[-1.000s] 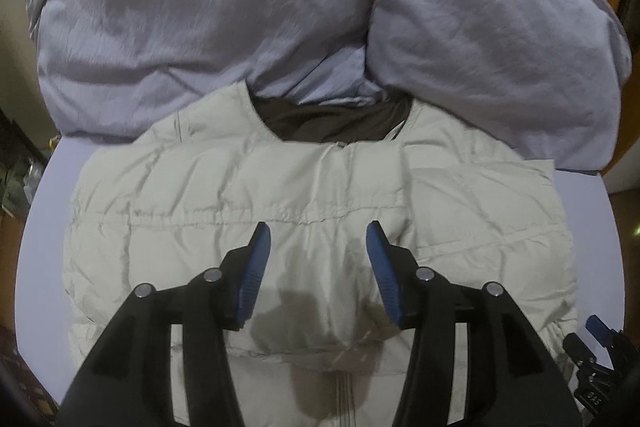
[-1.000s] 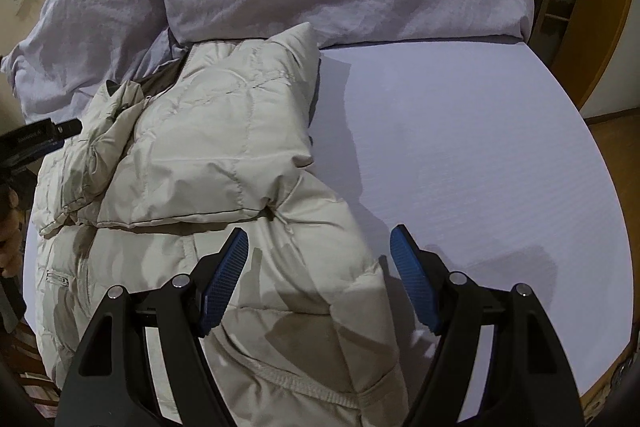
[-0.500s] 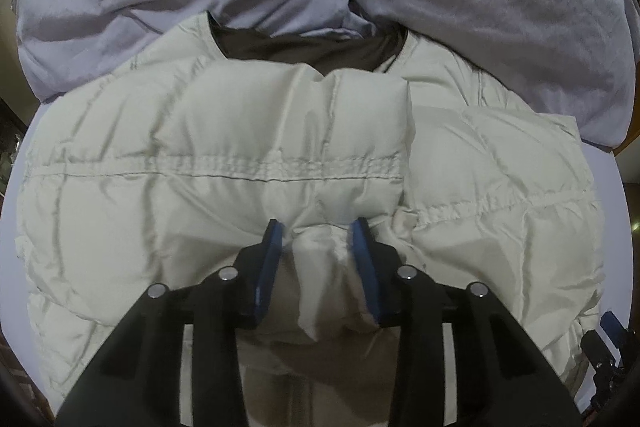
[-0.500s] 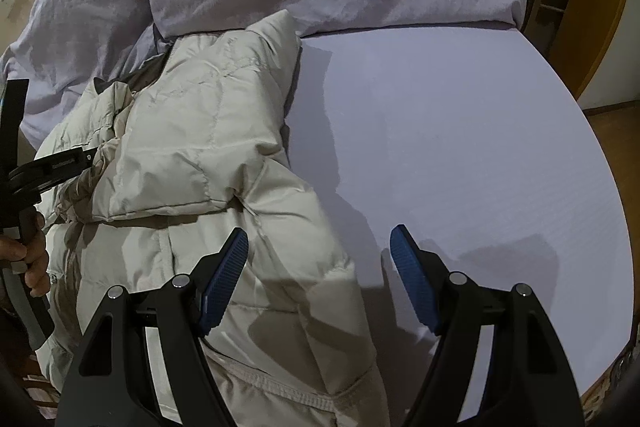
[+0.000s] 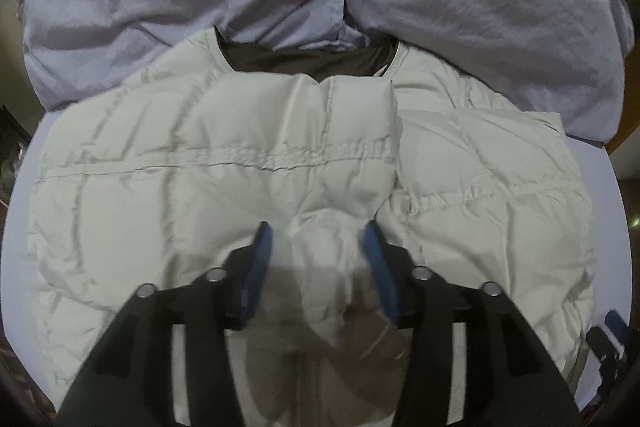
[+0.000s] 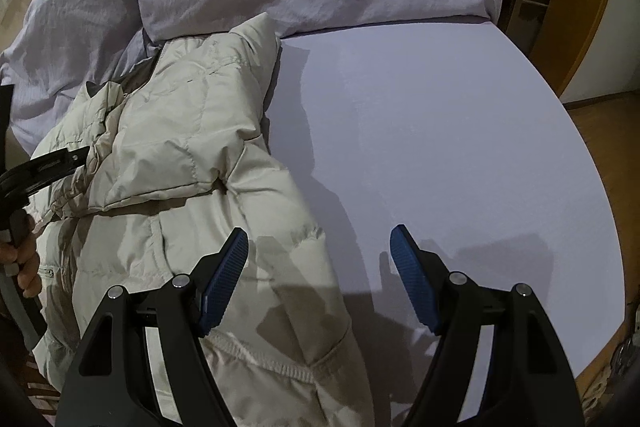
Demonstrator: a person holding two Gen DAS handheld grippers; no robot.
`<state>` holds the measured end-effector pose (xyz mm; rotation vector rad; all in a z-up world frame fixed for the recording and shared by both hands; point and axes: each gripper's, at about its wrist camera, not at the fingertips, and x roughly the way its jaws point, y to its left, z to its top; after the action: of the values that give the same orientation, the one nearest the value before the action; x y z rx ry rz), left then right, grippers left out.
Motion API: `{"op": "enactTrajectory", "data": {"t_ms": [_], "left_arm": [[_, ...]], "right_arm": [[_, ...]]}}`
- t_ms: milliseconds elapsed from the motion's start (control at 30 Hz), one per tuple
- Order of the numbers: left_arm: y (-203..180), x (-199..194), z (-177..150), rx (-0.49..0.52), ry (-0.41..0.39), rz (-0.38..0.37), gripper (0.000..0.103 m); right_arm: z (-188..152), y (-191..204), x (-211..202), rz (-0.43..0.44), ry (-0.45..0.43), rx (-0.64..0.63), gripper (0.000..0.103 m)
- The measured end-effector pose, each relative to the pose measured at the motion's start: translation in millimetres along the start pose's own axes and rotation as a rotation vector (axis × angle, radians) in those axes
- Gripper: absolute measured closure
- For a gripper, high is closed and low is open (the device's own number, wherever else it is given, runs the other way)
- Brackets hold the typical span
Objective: Fold large clothes
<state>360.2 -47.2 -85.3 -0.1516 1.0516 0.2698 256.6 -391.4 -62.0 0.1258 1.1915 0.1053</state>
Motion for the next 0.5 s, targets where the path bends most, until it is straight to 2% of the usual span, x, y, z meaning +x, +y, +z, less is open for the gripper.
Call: {"op": "enactTrajectory", "data": {"t_ms": [167,300,500], "left_arm": [[31.3,-28.7,-21.4,0.009,-0.042,-0.031,0.038],[85.4,-51.9,-49.4,-0.018,-0.053,-0.066,0.036],[195.9,-76.8,-113.8,-0.097,-0.031,-0.044,0.036]], "right_arm": [[-14.0,5.1,-11.2,0.003,-0.002,-0.022,0.028],[-35.9,-7.4,-16.3,0.018,0.037,-0.002,0.028],[-79.6,-27.8,-23.9,0.046,0.109,0.072,0.028]]}}
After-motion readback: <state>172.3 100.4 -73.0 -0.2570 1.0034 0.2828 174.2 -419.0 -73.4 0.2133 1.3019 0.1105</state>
